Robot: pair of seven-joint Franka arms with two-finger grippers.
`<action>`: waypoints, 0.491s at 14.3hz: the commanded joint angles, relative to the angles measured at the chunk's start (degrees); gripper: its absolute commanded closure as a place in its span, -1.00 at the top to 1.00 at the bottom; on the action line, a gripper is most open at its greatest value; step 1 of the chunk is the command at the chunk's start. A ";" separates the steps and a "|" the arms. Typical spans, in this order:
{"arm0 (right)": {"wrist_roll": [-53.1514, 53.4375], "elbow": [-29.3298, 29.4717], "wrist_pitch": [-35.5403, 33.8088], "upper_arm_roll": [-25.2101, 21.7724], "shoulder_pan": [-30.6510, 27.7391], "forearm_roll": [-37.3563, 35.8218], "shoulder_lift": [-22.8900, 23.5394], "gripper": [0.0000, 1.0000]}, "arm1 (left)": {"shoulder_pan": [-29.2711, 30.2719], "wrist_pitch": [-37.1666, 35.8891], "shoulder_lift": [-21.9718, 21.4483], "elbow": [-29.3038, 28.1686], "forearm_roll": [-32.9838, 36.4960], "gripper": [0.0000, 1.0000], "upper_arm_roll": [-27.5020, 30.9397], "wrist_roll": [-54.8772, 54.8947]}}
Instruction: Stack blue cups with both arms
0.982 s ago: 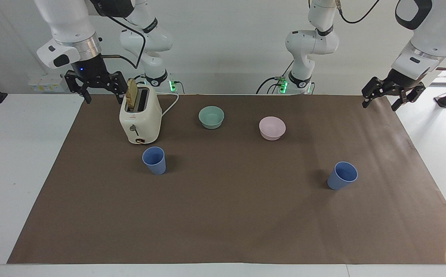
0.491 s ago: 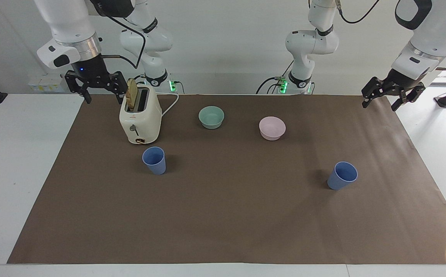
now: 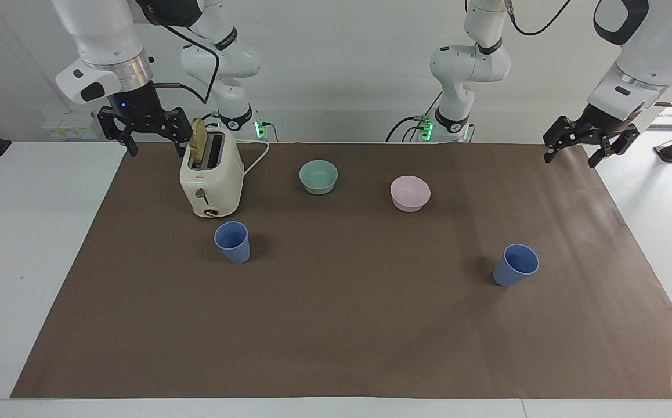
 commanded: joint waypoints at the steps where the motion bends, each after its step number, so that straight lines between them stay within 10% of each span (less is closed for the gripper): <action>1: -0.63 -1.36 0.38 0.11 -0.45 1.08 -1.22 1.00 | -0.94 -0.83 0.33 0.87 0.66 1.00 0.51 -0.16; 7: -0.63 -1.36 0.29 0.03 -0.45 1.08 -1.22 1.00 | -1.03 -0.83 0.33 0.87 0.66 1.00 0.51 -0.34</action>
